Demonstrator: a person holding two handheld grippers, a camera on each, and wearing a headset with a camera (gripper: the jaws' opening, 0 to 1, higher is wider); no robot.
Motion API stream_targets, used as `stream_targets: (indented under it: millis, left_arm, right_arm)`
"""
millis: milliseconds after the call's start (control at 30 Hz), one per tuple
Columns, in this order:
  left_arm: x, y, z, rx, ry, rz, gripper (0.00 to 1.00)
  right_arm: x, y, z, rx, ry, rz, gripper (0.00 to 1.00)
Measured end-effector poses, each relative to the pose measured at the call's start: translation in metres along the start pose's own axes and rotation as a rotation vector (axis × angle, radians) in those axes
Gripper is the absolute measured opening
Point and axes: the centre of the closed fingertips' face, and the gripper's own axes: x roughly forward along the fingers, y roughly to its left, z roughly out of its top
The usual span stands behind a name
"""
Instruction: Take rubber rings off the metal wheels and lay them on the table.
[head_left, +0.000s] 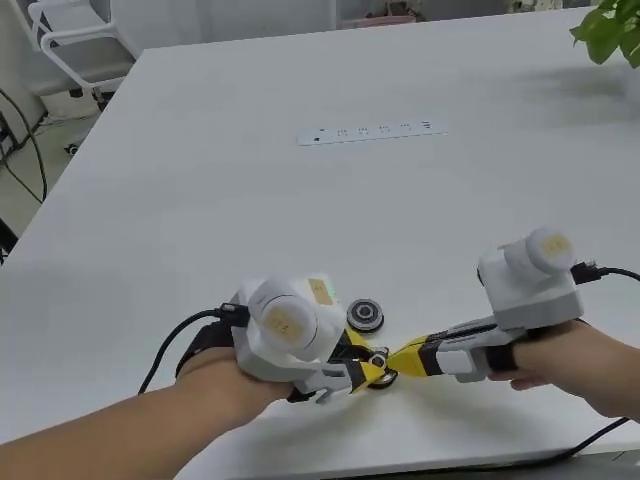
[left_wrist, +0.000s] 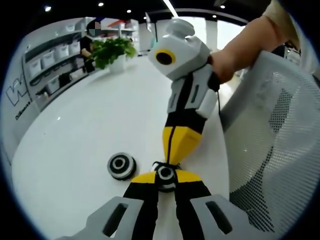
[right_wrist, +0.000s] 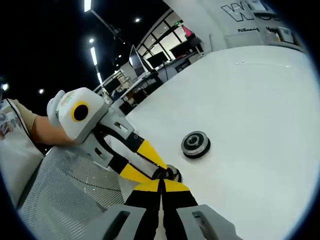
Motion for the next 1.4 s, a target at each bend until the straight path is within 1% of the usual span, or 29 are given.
stream_targets:
  millis: [100,133,167,200,267,333,367,433,500,600,733,867,900,1000,1033,1067,1233,1400]
  left_arm:
    - [0.000,0.000,0.000,0.000,-0.002,0.000,0.11]
    - [0.000,-0.001,-0.001,0.000,0.000,-0.002,0.11]
    - [0.000,0.000,-0.001,-0.002,-0.003,0.000,0.11]
    - [0.000,0.000,-0.001,-0.005,-0.006,-0.001,0.11]
    - [0.000,0.000,-0.001,-0.001,-0.008,-0.003,0.11]
    - [0.000,0.001,-0.001,-0.002,-0.009,-0.003,0.11]
    - [0.000,0.001,-0.001,-0.001,-0.011,-0.003,0.11]
    - [0.000,0.001,-0.001,-0.002,-0.015,-0.005,0.12]
    - [0.000,0.001,0.000,0.003,-0.022,-0.008,0.12]
    - [0.000,0.001,0.000,0.015,-0.029,-0.011,0.12]
    - [0.000,0.000,0.001,0.040,-0.037,-0.019,0.14]
    - [-0.001,0.001,0.001,0.020,-0.048,-0.040,0.15]
    - [-0.002,-0.002,0.001,0.018,-0.047,-0.052,0.16]
    - [-0.003,-0.003,0.001,0.041,-0.036,-0.054,0.18]
    - [-0.004,-0.005,0.001,0.034,-0.036,-0.067,0.19]
    - [-0.004,-0.004,0.001,0.032,-0.036,-0.066,0.20]
    - [-0.013,-0.006,0.008,0.002,-0.068,-0.079,0.22]
    - [-0.026,-0.007,0.013,0.009,-0.091,-0.074,0.27]
  right_arm:
    - [0.003,0.008,0.001,-0.013,0.000,0.027,0.00]
    - [0.006,0.019,0.014,0.034,-0.067,0.065,0.00]
    - [0.002,0.017,0.006,-0.016,-0.006,0.064,0.00]
    - [0.004,0.012,0.005,-0.035,-0.011,0.046,0.00]
    - [0.003,0.011,0.005,-0.010,-0.022,0.054,0.00]
    - [0.001,0.008,0.004,-0.008,-0.023,0.046,0.00]
    - [0.000,0.006,0.004,-0.003,-0.025,0.041,0.00]
    - [-0.005,-0.003,0.003,0.009,-0.029,0.021,0.00]
    - [-0.006,-0.007,0.001,0.014,-0.027,0.008,0.00]
    - [-0.005,-0.007,0.000,0.002,-0.017,-0.001,0.00]
    - [-0.005,-0.009,0.002,-0.008,-0.018,-0.006,0.00]
    - [-0.004,-0.008,0.003,-0.015,-0.019,-0.006,0.00]
    - [-0.005,-0.008,0.004,-0.017,-0.019,-0.007,0.00]
    - [-0.004,-0.006,0.004,-0.020,-0.019,-0.003,0.00]
    - [-0.004,-0.006,0.004,-0.023,-0.018,-0.002,0.00]
    - [-0.004,-0.004,0.004,-0.024,-0.020,-0.001,0.00]
    - [-0.005,-0.003,0.008,-0.030,-0.029,0.000,0.00]
    - [-0.007,-0.001,0.011,-0.038,-0.042,0.004,0.00]
